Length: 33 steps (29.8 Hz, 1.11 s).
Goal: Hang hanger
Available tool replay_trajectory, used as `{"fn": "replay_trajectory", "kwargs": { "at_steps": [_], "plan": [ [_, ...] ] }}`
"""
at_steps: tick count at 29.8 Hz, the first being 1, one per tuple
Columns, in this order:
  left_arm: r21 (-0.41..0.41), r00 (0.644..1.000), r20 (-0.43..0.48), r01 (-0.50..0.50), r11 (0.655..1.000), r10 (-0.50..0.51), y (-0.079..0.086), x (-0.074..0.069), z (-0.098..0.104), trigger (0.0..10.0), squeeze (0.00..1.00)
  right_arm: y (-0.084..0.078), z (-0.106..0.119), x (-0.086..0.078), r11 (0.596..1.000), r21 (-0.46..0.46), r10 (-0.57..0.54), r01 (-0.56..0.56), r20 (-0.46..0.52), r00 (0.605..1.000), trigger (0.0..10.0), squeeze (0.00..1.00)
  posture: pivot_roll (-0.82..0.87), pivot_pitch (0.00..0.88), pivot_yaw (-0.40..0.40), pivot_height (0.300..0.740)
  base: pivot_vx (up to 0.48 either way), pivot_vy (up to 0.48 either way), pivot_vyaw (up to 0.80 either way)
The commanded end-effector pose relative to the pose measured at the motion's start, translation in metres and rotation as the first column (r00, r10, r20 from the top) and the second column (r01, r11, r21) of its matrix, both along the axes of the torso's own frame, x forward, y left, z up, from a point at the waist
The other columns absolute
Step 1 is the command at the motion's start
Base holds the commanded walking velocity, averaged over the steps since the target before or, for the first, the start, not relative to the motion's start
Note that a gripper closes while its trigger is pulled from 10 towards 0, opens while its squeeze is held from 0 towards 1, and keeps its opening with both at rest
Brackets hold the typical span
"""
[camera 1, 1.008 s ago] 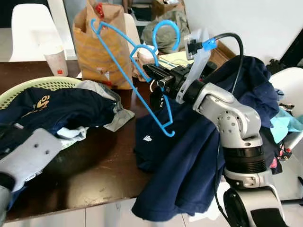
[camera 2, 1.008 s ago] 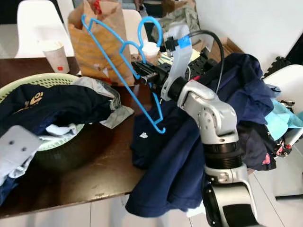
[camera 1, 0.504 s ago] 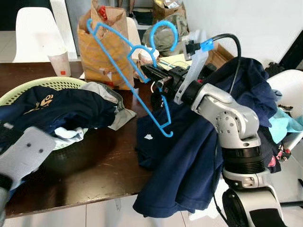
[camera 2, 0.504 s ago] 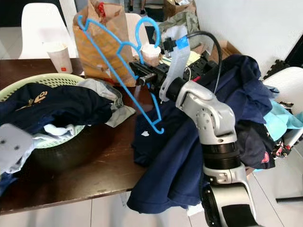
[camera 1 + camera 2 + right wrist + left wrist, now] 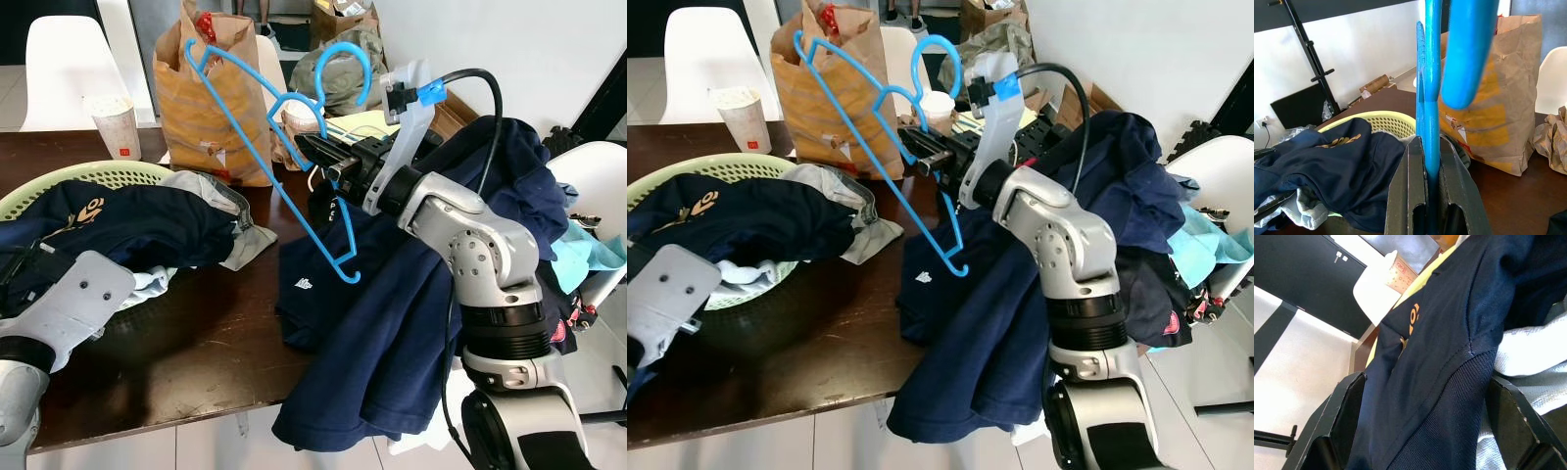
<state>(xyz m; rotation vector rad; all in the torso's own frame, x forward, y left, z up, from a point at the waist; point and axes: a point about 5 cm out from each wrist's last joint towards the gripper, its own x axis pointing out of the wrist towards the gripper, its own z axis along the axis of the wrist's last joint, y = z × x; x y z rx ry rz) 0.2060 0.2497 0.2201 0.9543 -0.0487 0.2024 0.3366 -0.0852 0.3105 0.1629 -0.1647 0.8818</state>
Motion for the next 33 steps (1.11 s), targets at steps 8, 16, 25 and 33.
{"fn": "replay_trajectory", "kwargs": {
  "at_steps": [8,16,25,33],
  "plan": [
    [-0.135,0.958,0.168,-0.212,0.968,0.233,0.022,-0.029,0.015,10.0,0.00,-0.002,0.002,-0.002,1.000,-0.004,0.002,-0.002,0.013,1.000,10.0,0.00,0.03,0.124,-0.067,0.740,0.000,0.000,0.00],
    [-0.343,0.889,0.216,-0.318,0.884,0.404,0.038,-0.063,0.016,10.0,0.00,-0.001,0.000,0.001,1.000,-0.003,0.009,-0.009,0.007,1.000,10.0,0.00,0.07,0.127,-0.081,0.740,0.000,0.000,0.00],
    [-0.626,0.833,-0.007,-0.435,0.647,0.553,0.030,-0.110,-0.046,10.0,0.00,0.008,-0.002,0.005,0.999,0.008,0.044,-0.044,-0.002,0.999,10.0,0.00,0.11,0.131,-0.097,0.740,0.000,0.000,0.00],
    [-0.706,0.798,-0.127,-0.490,0.511,0.589,0.017,-0.134,-0.085,10.0,0.00,0.004,-0.003,0.006,0.999,0.006,0.035,-0.035,-0.008,0.999,10.0,0.00,0.11,0.144,-0.090,0.740,0.000,0.000,0.00]
  ]
}}
